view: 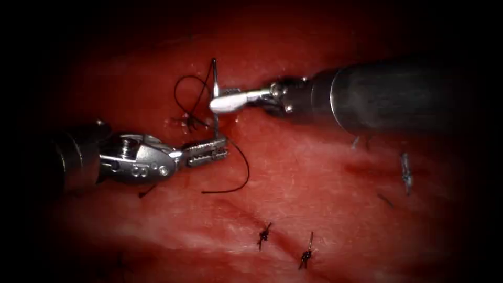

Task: Wound Closure

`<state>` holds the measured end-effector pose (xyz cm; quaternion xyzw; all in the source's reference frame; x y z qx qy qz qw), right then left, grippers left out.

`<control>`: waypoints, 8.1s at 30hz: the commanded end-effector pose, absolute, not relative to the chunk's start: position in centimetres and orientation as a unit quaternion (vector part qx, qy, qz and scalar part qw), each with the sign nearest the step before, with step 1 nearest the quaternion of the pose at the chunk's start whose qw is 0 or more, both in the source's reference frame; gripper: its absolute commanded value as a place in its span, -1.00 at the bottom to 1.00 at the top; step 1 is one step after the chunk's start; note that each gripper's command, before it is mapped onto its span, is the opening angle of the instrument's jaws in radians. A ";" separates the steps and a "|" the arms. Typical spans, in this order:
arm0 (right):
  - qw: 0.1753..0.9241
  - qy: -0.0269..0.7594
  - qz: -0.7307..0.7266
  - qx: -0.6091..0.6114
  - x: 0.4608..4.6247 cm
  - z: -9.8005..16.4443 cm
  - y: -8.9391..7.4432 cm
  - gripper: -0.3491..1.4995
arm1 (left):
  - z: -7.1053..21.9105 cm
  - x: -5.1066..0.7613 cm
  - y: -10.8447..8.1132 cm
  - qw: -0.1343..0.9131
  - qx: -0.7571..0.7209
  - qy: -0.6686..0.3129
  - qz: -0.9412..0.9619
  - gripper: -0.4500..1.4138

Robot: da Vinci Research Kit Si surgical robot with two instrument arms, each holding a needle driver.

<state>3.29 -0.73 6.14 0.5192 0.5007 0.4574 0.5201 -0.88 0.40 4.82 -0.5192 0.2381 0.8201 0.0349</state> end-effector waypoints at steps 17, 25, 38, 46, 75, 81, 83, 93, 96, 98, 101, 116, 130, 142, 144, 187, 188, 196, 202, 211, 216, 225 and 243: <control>0.533 0.494 0.465 0.506 3.34 6.3 -0.8 -1.00 | 4.9 -0.95 0.4 0.032 -0.520 0.239 0.819 -0.51; 0.602 0.598 0.377 0.371 3.19 6.4 -0.6 -1.00 | 4.8 -0.76 0.5 0.131 -0.568 0.143 0.800 -0.26; 0.635 0.659 0.295 0.275 3.16 6.2 -0.5 -1.00 | 5.7 -0.72 0.5 0.185 -0.506 0.039 0.842 -1.00; 0.648 0.674 0.260 0.241 3.16 6.2 -0.5 -1.00 | 5.9 -0.62 0.7 0.194 -0.443 -0.009 0.875 -1.00; 0.688 0.714 0.115 0.068 3.28 6.2 -0.6 -1.00 | 6.4 -0.71 0.9 0.163 -0.224 -0.063 0.959 -1.00; 0.692 0.715 0.094 0.038 3.36 6.3 -0.5 -1.00 | 6.4 -0.70 0.8 0.146 -0.217 -0.095 0.960 -1.00; 0.694 0.714 0.089 0.034 3.38 6.3 -0.5 -1.00 | 6.3 -0.70 0.8 0.145 -0.221 -0.100 0.959 -1.00; 0.703 0.710 0.044 -0.021 3.38 6.4 -0.5 -1.00 | 6.2 -0.70 0.7 0.142 -0.228 -0.113 0.957 -0.30; 0.703 0.710 0.033 -0.034 3.41 6.4 -0.5 -1.00 | 6.2 -0.68 0.8 0.142 -0.229 -0.114 0.956 -0.28; 0.703 0.709 0.024 -0.044 3.42 6.5 -0.6 -1.00 | 6.1 -0.68 0.8 0.142 -0.229 -0.115 0.956 -0.23; 0.704 0.709 0.020 -0.048 3.44 6.5 -0.6 -1.00 | 6.1 -0.67 0.8 0.144 -0.233 -0.113 0.955 -0.28; 0.712 0.701 -0.006 -0.042 3.49 6.6 -0.8 -1.00 | 5.9 -0.67 0.9 0.159 -0.258 -0.090 0.949 -0.39; 0.715 0.698 -0.004 -0.040 3.47 6.6 -0.8 -1.00 | 5.5 -0.80 0.6 0.179 -0.308 -0.036 0.934 -0.62; 0.716 0.697 0.016 -0.021 3.46 6.6 -0.7 -1.00 | 6.0 -0.84 0.3 0.166 -0.316 -0.037 0.934 -0.73; 0.716 0.697 0.019 -0.019 3.46 6.6 -0.7 -1.00 | 6.0 -0.82 0.3 0.169 -0.314 -0.039 0.934 -0.73; 0.722 0.681 0.099 0.080 3.48 6.6 -0.5 -1.00 | 6.1 -0.89 0.3 0.165 -0.311 -0.044 0.935 -0.77; 0.721 0.681 0.104 0.080 3.47 6.6 -0.5 -1.00 | 6.1 -0.90 0.3 0.164 -0.311 -0.044 0.935 -0.77; 0.719 0.671 0.143 0.113 3.49 6.6 -0.6 -1.00 | 6.1 -0.89 0.3 0.165 -0.311 -0.044 0.935 -0.77; 0.718 0.662 0.164 0.139 3.48 6.6 -0.6 -1.00 | 6.1 -0.86 0.3 0.163 -0.312 -0.045 0.935 -0.77; 0.699 0.628 0.240 0.244 3.48 6.7 -0.6 -1.00 | 6.1 -0.75 0.3 0.159 -0.315 -0.048 0.935 -0.77; 0.683 0.613 0.273 0.287 3.49 6.7 -0.7 -1.00 | 6.1 -0.74 0.3 0.159 -0.315 -0.048 0.934 -0.77; 0.635 0.567 0.351 0.390 3.53 6.7 -0.7 -1.00 | 6.1 -0.74 0.3 0.159 -0.315 -0.048 0.934 -0.77; 0.536 0.519 0.433 0.506 3.62 6.6 -0.8 -1.00 | 6.1 -0.76 0.3 0.160 -0.315 -0.047 0.935 -0.77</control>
